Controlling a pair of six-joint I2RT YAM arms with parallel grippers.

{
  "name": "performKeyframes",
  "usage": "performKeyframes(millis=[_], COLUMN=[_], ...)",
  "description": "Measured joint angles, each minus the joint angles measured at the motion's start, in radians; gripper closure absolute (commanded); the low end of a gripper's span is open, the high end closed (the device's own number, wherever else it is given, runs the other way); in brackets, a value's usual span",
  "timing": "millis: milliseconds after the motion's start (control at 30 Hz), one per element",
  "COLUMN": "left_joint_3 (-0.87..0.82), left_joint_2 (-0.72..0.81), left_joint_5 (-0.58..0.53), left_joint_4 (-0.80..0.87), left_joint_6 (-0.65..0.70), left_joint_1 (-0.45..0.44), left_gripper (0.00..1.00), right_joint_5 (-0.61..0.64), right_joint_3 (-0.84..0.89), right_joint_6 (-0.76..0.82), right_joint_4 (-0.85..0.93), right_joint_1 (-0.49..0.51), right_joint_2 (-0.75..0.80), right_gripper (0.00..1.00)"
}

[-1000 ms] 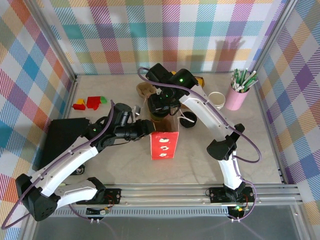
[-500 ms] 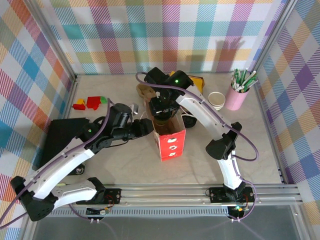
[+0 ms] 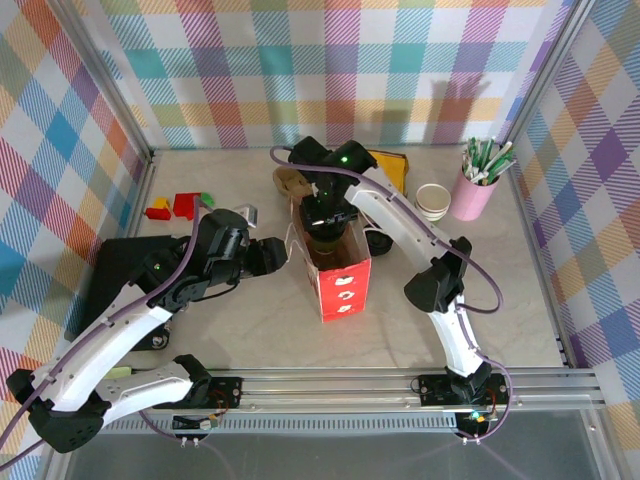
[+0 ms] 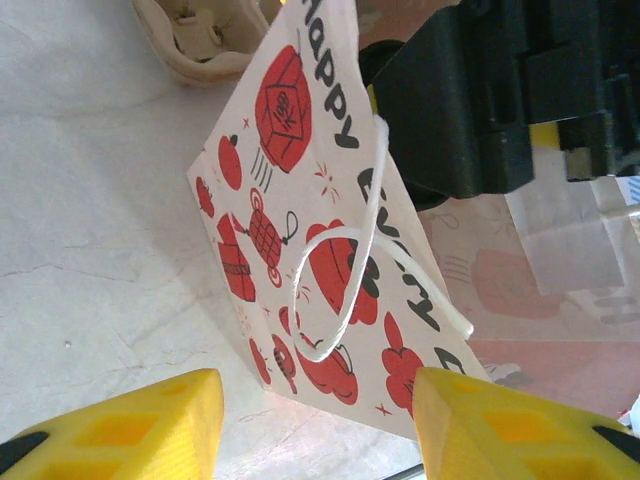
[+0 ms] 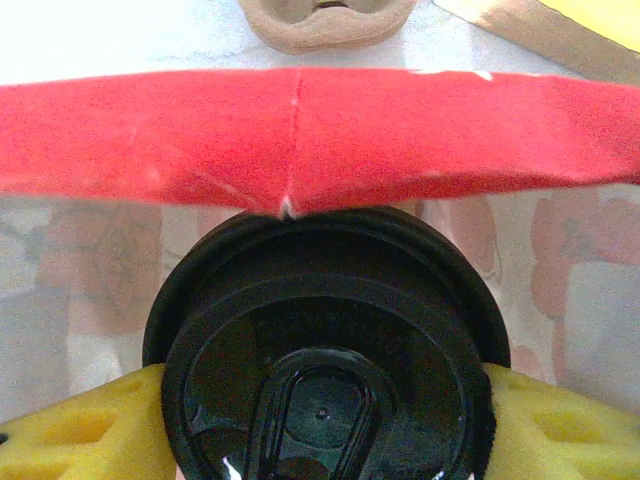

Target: Pack the takeout coffee

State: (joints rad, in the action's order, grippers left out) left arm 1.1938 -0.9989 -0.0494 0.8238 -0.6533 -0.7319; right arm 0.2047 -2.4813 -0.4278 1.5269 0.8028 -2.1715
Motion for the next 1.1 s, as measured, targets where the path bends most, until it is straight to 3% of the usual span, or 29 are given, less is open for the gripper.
performKeyframes(millis=[1100], left_joint_3=[0.0], left_joint_2=[0.001], left_joint_5=[-0.016], left_joint_4=[0.015], left_joint_6=[0.041], left_joint_1=[0.015], left_gripper=[0.47], right_joint_5=[-0.06], right_joint_3=[-0.001], right_joint_6=[0.023], right_joint_4=[0.0], right_joint_1=[-0.023], right_joint_2=[-0.109], right_gripper=[0.41])
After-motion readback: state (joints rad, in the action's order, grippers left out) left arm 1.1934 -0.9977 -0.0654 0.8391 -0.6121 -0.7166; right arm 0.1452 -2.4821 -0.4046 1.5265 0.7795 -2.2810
